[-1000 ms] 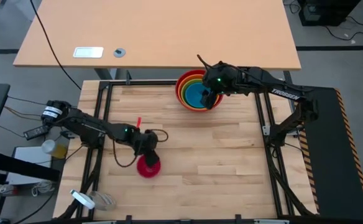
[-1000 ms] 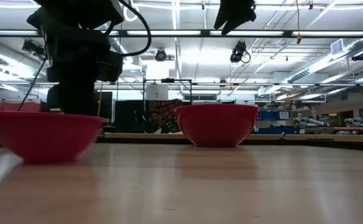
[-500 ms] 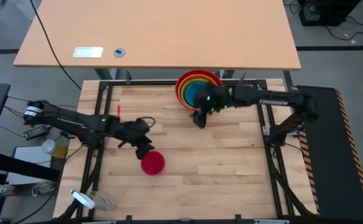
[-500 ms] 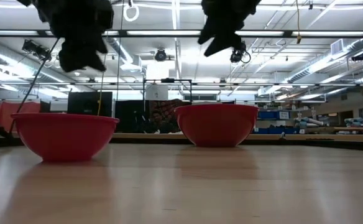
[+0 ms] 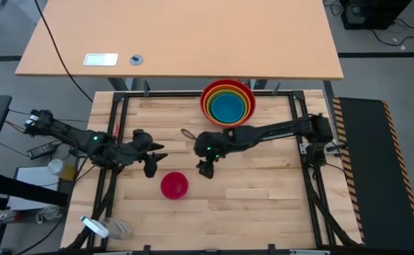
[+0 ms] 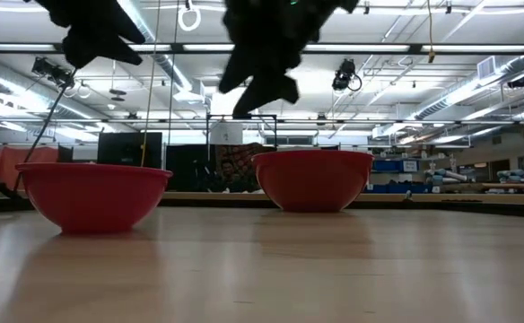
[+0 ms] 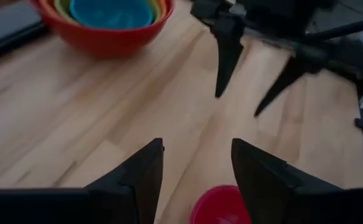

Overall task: Nest bowls inside each other
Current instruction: Stack the pink bowl on top of the blue bowl

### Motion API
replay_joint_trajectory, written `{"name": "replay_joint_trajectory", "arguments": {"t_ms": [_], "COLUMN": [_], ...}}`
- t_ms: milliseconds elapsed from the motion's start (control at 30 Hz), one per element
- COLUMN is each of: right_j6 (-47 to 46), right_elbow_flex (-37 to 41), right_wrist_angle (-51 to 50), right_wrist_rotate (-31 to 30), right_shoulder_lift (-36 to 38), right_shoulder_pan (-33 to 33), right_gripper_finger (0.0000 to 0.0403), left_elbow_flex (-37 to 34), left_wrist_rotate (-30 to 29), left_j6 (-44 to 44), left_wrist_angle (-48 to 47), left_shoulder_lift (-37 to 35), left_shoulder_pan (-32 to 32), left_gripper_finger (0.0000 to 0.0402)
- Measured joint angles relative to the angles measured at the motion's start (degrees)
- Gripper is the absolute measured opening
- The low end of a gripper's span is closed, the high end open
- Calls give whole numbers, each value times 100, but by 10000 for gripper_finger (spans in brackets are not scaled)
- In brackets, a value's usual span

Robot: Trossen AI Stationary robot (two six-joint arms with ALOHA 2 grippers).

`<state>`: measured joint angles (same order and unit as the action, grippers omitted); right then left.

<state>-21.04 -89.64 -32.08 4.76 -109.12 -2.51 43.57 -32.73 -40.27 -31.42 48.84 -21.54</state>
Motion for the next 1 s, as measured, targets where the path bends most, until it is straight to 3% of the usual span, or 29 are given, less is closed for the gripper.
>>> {"name": "replay_joint_trajectory", "arguments": {"t_ms": [233, 500, 800, 1000], "right_j6": [131, 389, 724, 1181], "right_elbow_flex": [-1126, -2684, -2920, -2914], "right_wrist_angle": [10, -736, -864, -806], "right_wrist_rotate": [217, 412, 403, 11], "right_shoulder_lift": [-1085, -2228, -2815, -2985], "right_shoulder_pan": [-95, -93, -154, -224], "right_gripper_finger": [240, 240, 240, 240], "left_elbow_flex": [5, 2, 4, 4], "left_wrist_rotate": [-230, -866, -1016, -1017], "left_j6": [-710, -1390, -2006, -2134], "left_wrist_angle": [-388, -926, -1313, -1270], "left_shoulder_lift": [-141, -455, -544, -542], "left_shoulder_pan": [-550, -955, -1266, -1279], "left_gripper_finger": [192, 192, 192, 192]}}
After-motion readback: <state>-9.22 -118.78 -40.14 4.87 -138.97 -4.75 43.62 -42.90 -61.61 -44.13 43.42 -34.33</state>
